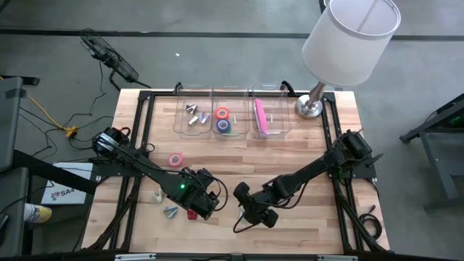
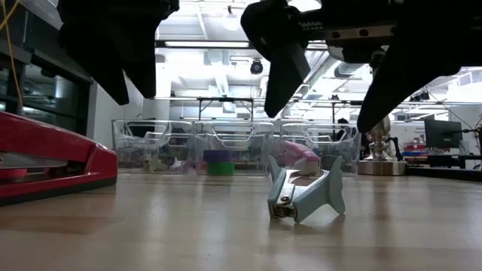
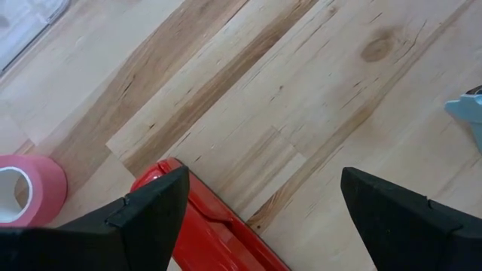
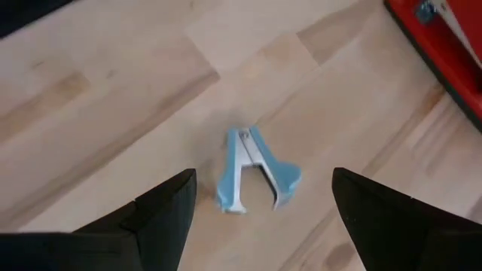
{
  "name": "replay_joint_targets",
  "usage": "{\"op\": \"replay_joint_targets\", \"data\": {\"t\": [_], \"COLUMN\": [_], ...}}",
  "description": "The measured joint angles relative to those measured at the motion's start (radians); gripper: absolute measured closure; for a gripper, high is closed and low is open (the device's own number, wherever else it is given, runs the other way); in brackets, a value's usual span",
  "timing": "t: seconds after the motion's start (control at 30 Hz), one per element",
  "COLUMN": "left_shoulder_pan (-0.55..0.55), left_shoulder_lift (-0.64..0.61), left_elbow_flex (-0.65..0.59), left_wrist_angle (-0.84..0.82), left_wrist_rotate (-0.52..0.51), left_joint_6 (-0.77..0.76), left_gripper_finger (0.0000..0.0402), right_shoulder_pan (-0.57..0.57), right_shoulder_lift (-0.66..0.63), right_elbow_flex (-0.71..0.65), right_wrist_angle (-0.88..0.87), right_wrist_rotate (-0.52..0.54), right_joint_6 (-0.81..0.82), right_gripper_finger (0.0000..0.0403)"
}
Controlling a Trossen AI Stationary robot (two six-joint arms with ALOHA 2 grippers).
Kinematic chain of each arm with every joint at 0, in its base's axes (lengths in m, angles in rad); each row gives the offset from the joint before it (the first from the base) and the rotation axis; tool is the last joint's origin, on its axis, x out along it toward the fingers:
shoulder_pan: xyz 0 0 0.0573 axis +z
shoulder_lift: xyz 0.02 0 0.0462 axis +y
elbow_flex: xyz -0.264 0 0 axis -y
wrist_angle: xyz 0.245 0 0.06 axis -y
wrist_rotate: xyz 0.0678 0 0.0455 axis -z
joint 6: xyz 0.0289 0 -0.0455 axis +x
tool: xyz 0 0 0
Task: Pick and place Stapler, Stapler remover, tape
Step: Put the right blue staple remover into the left transparent bin
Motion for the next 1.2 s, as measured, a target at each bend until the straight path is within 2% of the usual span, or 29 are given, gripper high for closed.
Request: {"op": "replay_joint_targets", "data": {"t": [0.33,0.6,1.2], "left_shoulder_pan": [0.000,0.000,0.000], "left_shoulder_lift": [0.000,0.000,0.000], "left_elbow_flex": [0.001,0.001,0.001], "left_wrist_angle": [-0.018,-0.032,-0.035], "left_wrist_rotate": [0.001,0.004,0.003], "left_joint_6": [-0.014,-0.023,-0.023], "left_gripper_finger": [0.0063,0.0063,0.0063], "right_shoulder_pan": [-0.003,-0.018,-0.032], "right_shoulder_lift": [0.033,0.062,0.110], "right_elbow_flex": [0.000,0.000,0.000], "right_wrist_angle": [0.021,0.029,0.037], "right_wrist_rotate": [-0.037,-0.013,-0.037], "right_joint_6": [-0.035,-0.056,-0.068], "right_gripper_finger": [0.0102,0.0102,0.0103]}}
